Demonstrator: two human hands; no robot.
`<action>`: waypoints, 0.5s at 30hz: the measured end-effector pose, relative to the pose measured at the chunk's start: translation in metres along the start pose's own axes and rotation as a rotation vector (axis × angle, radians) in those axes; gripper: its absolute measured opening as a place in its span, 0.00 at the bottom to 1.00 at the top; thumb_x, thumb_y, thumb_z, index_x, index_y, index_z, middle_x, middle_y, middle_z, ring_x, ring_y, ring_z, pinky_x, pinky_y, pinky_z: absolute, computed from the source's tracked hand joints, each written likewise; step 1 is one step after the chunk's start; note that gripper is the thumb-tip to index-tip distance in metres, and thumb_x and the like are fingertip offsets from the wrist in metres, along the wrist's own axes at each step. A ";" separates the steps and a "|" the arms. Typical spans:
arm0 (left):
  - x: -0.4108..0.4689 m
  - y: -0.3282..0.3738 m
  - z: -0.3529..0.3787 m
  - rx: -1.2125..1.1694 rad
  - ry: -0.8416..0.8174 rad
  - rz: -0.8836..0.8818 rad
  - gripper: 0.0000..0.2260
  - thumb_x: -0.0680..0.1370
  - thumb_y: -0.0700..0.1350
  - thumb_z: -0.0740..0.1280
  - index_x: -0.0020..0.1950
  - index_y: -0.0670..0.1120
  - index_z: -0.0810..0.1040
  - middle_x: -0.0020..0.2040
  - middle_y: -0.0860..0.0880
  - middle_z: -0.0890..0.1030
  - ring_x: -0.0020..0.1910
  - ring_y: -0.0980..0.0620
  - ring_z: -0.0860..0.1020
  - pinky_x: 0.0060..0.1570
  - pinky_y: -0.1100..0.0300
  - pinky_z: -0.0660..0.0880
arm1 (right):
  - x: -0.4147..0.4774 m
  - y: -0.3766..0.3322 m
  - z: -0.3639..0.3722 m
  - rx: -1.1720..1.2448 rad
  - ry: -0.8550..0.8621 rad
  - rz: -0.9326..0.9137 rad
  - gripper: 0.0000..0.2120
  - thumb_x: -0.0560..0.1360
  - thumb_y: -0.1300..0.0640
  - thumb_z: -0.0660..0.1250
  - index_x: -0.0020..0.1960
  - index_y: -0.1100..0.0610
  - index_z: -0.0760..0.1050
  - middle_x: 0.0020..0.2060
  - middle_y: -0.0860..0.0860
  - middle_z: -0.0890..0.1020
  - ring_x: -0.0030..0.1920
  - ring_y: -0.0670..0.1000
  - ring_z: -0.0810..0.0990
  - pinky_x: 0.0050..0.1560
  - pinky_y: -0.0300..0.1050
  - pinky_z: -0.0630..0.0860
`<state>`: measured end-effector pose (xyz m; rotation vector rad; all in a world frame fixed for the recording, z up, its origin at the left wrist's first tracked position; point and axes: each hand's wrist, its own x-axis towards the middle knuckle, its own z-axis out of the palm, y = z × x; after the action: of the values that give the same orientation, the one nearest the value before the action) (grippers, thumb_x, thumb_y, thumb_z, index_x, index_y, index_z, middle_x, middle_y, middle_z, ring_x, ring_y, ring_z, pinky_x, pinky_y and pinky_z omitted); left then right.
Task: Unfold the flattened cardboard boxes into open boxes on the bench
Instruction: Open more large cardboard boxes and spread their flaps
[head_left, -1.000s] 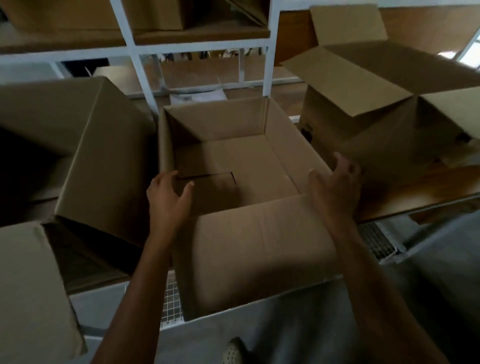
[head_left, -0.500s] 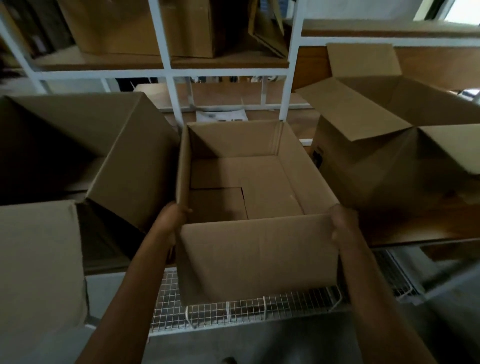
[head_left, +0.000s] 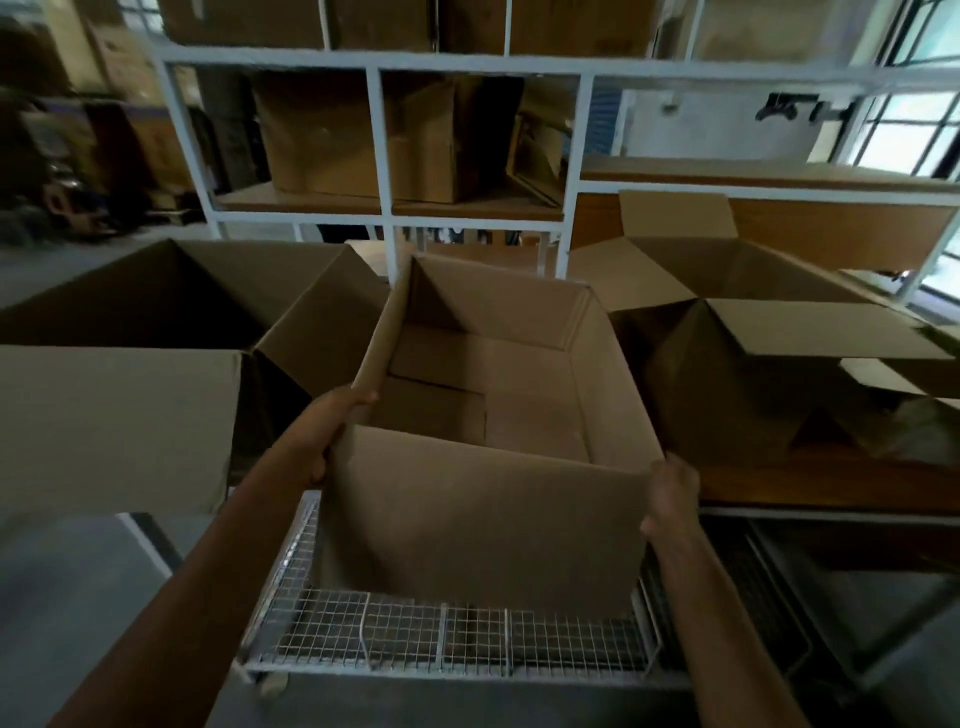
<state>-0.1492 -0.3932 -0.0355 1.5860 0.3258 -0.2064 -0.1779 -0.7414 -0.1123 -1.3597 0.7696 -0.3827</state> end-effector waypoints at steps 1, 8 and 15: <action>-0.013 0.002 -0.004 -0.004 -0.004 0.025 0.12 0.76 0.49 0.67 0.58 0.48 0.75 0.53 0.42 0.79 0.49 0.42 0.78 0.47 0.52 0.76 | -0.010 -0.003 -0.002 0.022 0.008 -0.006 0.19 0.81 0.62 0.54 0.70 0.61 0.71 0.62 0.62 0.77 0.58 0.62 0.77 0.56 0.54 0.76; -0.057 0.038 -0.049 0.234 0.078 0.103 0.22 0.75 0.42 0.68 0.68 0.50 0.70 0.53 0.42 0.76 0.53 0.41 0.76 0.58 0.45 0.74 | -0.058 -0.039 0.006 0.107 -0.110 -0.094 0.24 0.80 0.59 0.54 0.76 0.53 0.65 0.71 0.57 0.71 0.67 0.62 0.73 0.68 0.62 0.71; -0.081 0.086 -0.095 0.320 0.221 0.213 0.25 0.82 0.48 0.61 0.78 0.58 0.58 0.69 0.42 0.70 0.64 0.39 0.72 0.63 0.44 0.70 | -0.098 -0.073 0.041 0.172 -0.124 -0.185 0.24 0.81 0.59 0.55 0.77 0.51 0.62 0.72 0.57 0.70 0.67 0.61 0.72 0.68 0.61 0.71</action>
<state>-0.2036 -0.3063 0.0769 1.9522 0.3019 0.0881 -0.2056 -0.6617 -0.0144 -1.2831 0.4983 -0.4932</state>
